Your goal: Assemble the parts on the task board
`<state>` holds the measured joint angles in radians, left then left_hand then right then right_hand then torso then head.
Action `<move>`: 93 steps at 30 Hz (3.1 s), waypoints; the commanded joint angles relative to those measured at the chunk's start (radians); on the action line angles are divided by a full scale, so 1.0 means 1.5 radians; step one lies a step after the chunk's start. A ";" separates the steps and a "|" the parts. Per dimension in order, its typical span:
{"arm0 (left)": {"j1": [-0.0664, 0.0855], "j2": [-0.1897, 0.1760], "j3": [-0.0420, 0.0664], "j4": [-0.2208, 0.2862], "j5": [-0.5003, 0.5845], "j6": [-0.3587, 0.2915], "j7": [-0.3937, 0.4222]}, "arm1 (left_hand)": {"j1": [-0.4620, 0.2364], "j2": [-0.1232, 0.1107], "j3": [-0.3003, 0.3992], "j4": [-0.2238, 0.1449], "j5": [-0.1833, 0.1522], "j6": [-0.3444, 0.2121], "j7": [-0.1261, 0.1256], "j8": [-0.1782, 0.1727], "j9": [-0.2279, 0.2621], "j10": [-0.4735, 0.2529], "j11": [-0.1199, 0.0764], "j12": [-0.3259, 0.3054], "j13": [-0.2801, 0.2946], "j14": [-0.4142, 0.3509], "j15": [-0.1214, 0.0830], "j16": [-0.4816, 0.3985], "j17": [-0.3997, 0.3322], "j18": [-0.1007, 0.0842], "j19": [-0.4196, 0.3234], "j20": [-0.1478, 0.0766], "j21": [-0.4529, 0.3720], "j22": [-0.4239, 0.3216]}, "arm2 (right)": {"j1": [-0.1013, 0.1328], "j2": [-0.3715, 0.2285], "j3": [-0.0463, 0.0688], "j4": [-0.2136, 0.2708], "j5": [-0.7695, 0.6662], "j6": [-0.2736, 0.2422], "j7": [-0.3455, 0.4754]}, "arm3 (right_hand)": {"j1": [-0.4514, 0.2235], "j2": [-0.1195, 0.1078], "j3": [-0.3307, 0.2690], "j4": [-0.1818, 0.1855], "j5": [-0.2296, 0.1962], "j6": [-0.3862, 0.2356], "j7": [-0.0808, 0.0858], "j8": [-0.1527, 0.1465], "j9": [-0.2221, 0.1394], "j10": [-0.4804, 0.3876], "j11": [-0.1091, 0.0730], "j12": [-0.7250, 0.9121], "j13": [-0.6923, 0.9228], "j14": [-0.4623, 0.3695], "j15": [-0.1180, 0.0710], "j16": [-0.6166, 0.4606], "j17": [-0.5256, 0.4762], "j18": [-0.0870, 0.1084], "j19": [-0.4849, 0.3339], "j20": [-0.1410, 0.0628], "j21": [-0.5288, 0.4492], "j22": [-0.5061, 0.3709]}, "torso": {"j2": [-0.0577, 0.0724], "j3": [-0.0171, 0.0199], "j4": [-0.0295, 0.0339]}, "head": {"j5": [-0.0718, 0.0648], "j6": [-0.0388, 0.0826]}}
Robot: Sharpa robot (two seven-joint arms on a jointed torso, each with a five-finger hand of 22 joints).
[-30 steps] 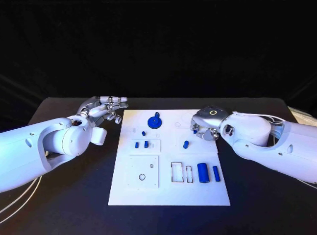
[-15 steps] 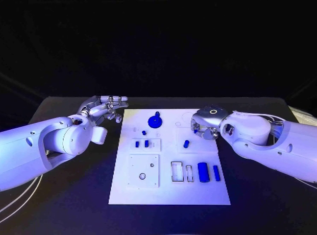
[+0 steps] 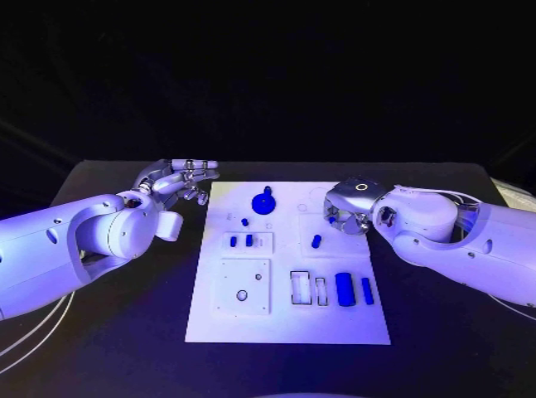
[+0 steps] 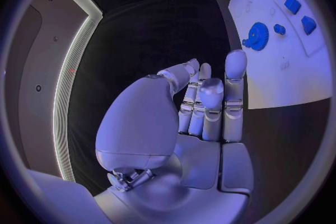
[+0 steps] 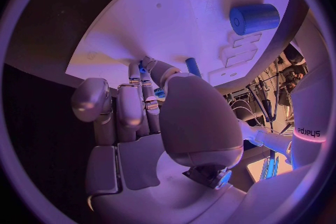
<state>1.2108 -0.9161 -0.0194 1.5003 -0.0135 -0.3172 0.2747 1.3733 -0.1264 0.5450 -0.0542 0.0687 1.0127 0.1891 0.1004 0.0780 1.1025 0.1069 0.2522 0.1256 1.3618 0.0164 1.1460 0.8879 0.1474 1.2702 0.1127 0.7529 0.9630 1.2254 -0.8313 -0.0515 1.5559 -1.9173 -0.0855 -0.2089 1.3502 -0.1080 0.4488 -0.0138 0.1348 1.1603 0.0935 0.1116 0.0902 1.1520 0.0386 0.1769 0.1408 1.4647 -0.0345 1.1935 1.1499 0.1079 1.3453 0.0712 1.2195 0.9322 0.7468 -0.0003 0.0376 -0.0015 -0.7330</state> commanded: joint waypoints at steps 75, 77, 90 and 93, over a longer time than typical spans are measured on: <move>0.000 0.020 0.000 0.001 -0.014 0.033 -0.022 | -0.003 0.007 -0.013 -0.003 -0.002 -0.018 0.003 0.004 -0.004 -0.022 0.004 0.007 0.001 -0.010 0.003 -0.004 -0.008 0.012 -0.004 0.002 -0.015 -0.010 | -0.076 0.110 -0.002 0.100 0.085 -0.033 0.038 | 0.005 0.022 0.031 -0.017 -0.025 0.010 0.012 0.006 0.017 0.030 0.008 -0.006 -0.019 0.029 0.001 0.010 0.008 0.003 0.011 0.000 0.007 0.016 | 0.001 -0.0004 -0.0004 | 0.032 -0.018; 0.000 0.020 0.000 0.001 -0.014 0.033 -0.022 | -0.003 0.007 -0.013 -0.003 -0.002 -0.018 0.003 0.004 -0.004 -0.022 0.004 0.007 0.001 -0.010 0.003 -0.004 -0.008 0.012 -0.004 0.002 -0.015 -0.010 | -0.076 0.111 -0.002 0.099 0.085 -0.032 0.037 | 0.005 0.022 0.031 -0.017 -0.025 0.010 0.012 0.006 0.017 0.030 0.008 -0.006 -0.019 0.029 0.001 0.010 0.008 0.003 0.011 0.000 0.007 0.016 | 0.001 -0.0005 -0.0003 | 0.033 -0.018; 0.000 0.020 0.000 0.002 -0.014 0.035 -0.023 | -0.004 0.007 -0.015 -0.002 -0.002 -0.020 0.004 0.004 -0.005 -0.025 0.005 0.008 0.001 -0.011 0.003 -0.004 -0.009 0.012 -0.004 0.003 -0.016 -0.011 | -0.077 0.124 -0.004 0.090 0.063 -0.007 0.026 | 0.005 0.022 0.031 -0.017 -0.024 0.010 0.013 0.006 0.017 0.030 0.008 -0.006 -0.019 0.029 0.001 0.010 0.008 0.003 0.011 0.000 0.007 0.016 | 0.000 -0.0004 -0.0001 | 0.035 -0.021; 0.000 0.019 0.000 0.003 -0.014 0.035 -0.023 | -0.004 0.007 -0.015 -0.002 -0.002 -0.020 0.004 0.004 -0.005 -0.025 0.005 0.008 0.001 -0.011 0.003 -0.004 -0.009 0.012 -0.004 0.003 -0.016 -0.011 | -0.077 0.128 -0.005 0.088 0.055 -0.001 0.022 | 0.004 0.022 0.031 -0.017 -0.024 0.010 0.013 0.006 0.018 0.030 0.008 -0.006 -0.019 0.029 0.001 0.010 0.008 0.003 0.011 0.000 0.007 0.016 | 0.000 -0.0008 -0.0001 | 0.035 -0.022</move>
<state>1.2107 -0.8878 -0.0196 1.5015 -0.0278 -0.2859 0.2359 1.3694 -0.1225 0.5288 -0.0600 0.0689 0.9912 0.1961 0.1002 0.0719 1.0738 0.1142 0.2596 0.1258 1.3514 0.0197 1.1461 0.8758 0.1472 1.2666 0.1164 0.7340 0.9485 1.1123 -0.6425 -0.0566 1.6905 -1.8008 -0.1192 -0.1613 1.3607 -0.0846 0.4896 -0.0389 0.0951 1.1730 0.1053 0.1151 0.1152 1.1926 0.0482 0.1681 0.1109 1.4647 -0.0343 1.2033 1.1609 0.1078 1.3555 0.0682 1.2271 0.9565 0.7469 -0.0010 0.0374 0.0512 -0.7650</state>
